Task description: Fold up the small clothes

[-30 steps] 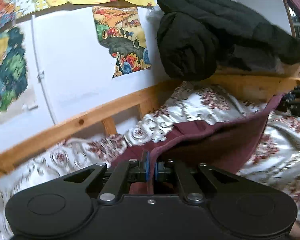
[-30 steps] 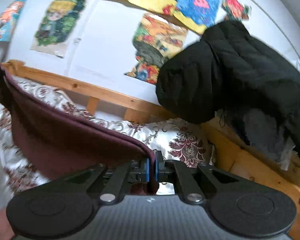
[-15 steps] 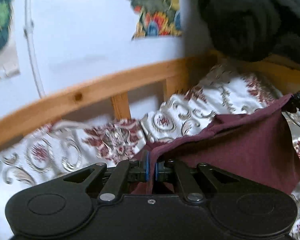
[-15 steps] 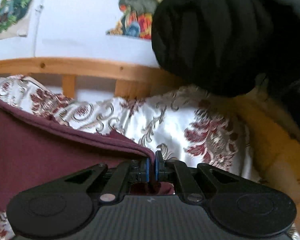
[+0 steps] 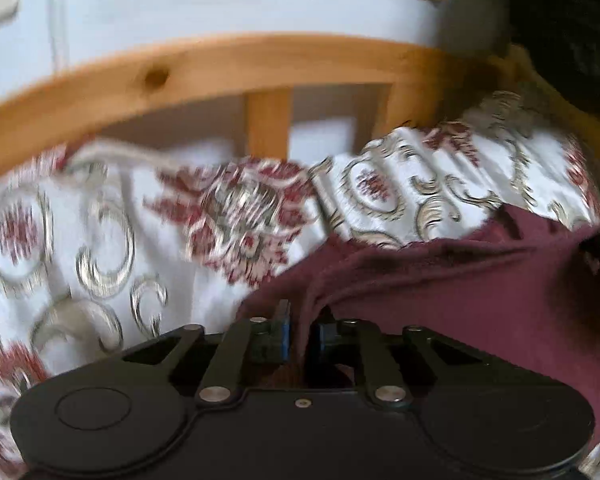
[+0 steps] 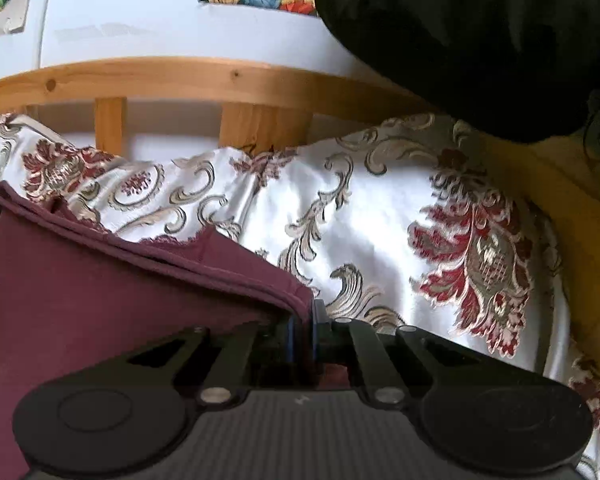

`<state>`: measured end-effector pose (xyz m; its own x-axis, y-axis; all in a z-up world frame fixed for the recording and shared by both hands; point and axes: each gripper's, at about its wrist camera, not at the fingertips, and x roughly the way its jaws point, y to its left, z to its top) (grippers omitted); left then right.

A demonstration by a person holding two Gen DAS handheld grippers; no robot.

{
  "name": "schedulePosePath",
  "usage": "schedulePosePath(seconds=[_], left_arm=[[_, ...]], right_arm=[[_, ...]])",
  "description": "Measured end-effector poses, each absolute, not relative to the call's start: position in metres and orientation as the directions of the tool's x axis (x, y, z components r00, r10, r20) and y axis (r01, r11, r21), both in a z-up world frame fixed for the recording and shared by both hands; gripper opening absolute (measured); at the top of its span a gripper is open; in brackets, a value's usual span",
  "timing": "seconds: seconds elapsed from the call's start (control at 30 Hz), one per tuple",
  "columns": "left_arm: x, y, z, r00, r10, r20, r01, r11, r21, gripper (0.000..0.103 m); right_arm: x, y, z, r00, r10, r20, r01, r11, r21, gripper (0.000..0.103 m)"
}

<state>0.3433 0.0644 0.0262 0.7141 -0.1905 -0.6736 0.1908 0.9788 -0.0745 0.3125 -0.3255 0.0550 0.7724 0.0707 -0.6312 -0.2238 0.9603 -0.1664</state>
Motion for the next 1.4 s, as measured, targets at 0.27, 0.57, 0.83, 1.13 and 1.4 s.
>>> schedulePosePath(seconds=[0.27,0.57,0.83,1.13,1.4], left_arm=[[0.338,0.084,0.02,0.712,-0.173,-0.681,0.085,0.983,-0.162,0.072],[0.307,0.112,0.033,0.727,-0.175,-0.664,0.01,0.969,-0.245,0.099],[0.22,0.123,0.049,0.743,-0.184,-0.644,0.01,0.965,-0.263,0.102],[0.154,0.12,0.024,0.731,-0.19,-0.655,-0.062,0.938,-0.341,0.102],[0.163,0.119,-0.001,0.746,-0.263,-0.612,0.01,0.923,-0.385,0.102]], right_arm=[[0.304,-0.342,0.053,0.788,0.073,-0.612,-0.174,0.979,-0.107,0.062],[0.26,-0.333,0.064,0.843,0.111,-0.527,-0.201,0.972,-0.117,0.097],[0.202,-0.3,0.071,0.887,0.153,-0.436,-0.215,0.972,-0.095,0.103],[0.16,-0.267,0.051,0.869,0.177,-0.461,-0.23,0.971,-0.062,0.103],[0.152,-0.252,0.034,0.858,0.144,-0.492,-0.216,0.972,-0.092,0.103]])
